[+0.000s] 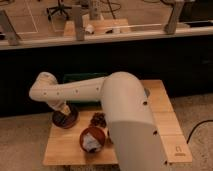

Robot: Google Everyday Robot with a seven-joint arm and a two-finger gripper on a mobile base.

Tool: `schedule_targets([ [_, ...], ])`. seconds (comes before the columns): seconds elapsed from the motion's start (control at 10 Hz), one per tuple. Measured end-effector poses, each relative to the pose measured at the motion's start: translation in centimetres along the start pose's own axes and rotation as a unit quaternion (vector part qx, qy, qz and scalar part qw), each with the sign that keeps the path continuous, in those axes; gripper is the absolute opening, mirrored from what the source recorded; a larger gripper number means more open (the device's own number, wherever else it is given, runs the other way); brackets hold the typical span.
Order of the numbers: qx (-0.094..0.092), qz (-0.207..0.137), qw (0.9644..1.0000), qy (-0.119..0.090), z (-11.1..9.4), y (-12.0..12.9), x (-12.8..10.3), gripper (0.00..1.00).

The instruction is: Wipe purple bowl with eraser

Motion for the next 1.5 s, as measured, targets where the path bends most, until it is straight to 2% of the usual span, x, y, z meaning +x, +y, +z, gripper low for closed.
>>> schedule_targets([
  [0.4, -0.006, 0.012, 0.9999, -0.002, 0.3, 1.7, 0.5, 0.32],
  [0.9, -0.020, 0.032, 0.9993, 0.010, 0.9, 3.1, 2.8, 0.32],
  [1.3, -0.025, 0.049, 0.9984, 0.017, 1.2, 2.8, 5.2, 0.32],
  [1.5, -0.024, 0.049, 0.9984, 0.017, 1.0, 1.9, 5.4, 0.32],
])
